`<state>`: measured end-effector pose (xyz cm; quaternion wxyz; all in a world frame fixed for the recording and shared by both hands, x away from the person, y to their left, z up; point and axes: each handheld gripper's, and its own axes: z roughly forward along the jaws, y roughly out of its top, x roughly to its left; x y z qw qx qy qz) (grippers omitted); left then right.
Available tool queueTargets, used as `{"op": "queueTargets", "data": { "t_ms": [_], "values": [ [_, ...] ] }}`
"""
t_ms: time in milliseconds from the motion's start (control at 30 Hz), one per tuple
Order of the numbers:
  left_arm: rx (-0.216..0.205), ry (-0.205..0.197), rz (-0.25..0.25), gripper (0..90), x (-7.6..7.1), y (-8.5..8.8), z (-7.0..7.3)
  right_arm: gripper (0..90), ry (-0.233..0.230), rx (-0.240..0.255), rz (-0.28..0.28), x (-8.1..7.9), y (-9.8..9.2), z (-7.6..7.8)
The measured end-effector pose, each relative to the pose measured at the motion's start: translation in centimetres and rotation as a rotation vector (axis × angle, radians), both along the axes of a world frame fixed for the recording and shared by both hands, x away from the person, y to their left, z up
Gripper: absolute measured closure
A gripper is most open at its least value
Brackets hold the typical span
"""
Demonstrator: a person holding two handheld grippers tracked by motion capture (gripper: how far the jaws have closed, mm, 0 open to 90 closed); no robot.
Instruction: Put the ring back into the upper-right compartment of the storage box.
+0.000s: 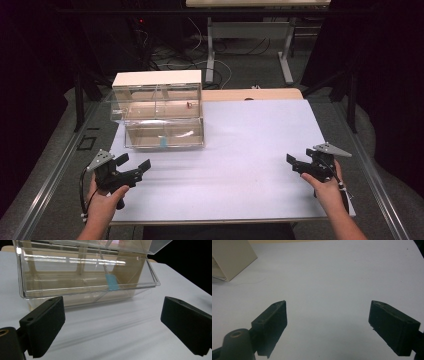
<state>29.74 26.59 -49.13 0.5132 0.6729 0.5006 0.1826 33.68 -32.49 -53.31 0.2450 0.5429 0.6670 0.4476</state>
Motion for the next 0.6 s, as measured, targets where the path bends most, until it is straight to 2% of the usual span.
{"op": "queueTargets", "data": {
  "t_ms": [267,600],
  "values": [
    [0.001,0.008,-0.005,5.8,0.08,-0.19,-0.08,14.5,0.004,0.003,-0.014,0.18,-0.49,-0.12],
    [0.003,0.01,-0.005,5.9,0.28,-0.04,-0.16,14.5,0.035,-0.002,-0.02,0.29,-0.56,-0.43]
  ]
}}
